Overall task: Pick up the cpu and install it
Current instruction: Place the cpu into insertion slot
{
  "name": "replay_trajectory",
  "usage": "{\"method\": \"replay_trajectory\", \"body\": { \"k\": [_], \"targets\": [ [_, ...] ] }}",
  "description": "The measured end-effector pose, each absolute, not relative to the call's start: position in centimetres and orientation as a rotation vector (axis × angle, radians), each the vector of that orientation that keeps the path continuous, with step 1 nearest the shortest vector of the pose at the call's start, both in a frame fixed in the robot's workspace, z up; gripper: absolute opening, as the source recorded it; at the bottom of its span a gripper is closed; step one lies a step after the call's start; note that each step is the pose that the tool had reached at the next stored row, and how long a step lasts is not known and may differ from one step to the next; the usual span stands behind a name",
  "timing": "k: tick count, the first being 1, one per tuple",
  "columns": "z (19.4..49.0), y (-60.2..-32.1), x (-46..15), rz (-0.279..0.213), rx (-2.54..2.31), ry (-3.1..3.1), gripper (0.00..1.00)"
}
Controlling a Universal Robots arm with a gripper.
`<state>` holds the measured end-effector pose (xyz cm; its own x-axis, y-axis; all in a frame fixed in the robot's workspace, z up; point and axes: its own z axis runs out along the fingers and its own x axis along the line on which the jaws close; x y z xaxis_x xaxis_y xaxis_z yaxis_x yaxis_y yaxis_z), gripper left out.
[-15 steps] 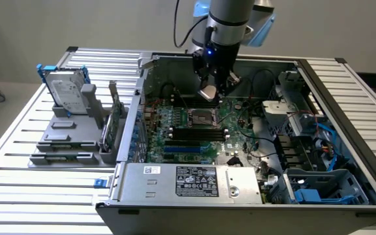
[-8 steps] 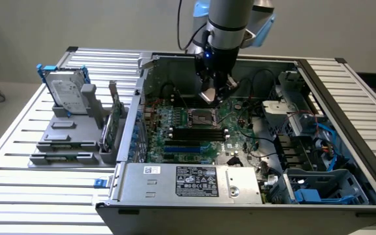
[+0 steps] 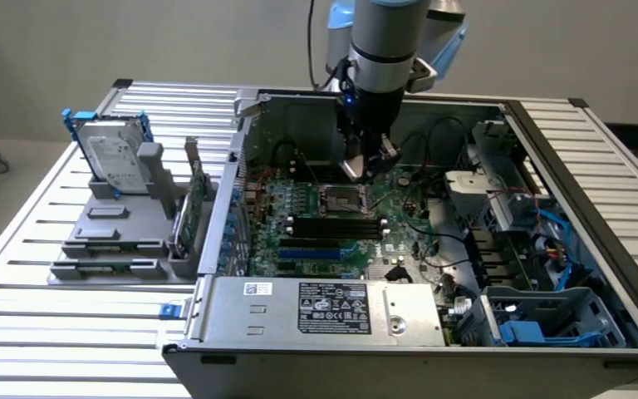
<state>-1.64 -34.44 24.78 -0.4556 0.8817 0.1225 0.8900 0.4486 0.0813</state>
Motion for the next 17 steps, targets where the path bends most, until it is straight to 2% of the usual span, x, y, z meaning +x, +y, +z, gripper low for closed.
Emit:
{"method": "replay_trajectory", "body": {
  "k": [17],
  "targets": [
    [24.21,-34.44,-2.22,-0.183,-1.83,-2.45,0.55]
  ]
}}
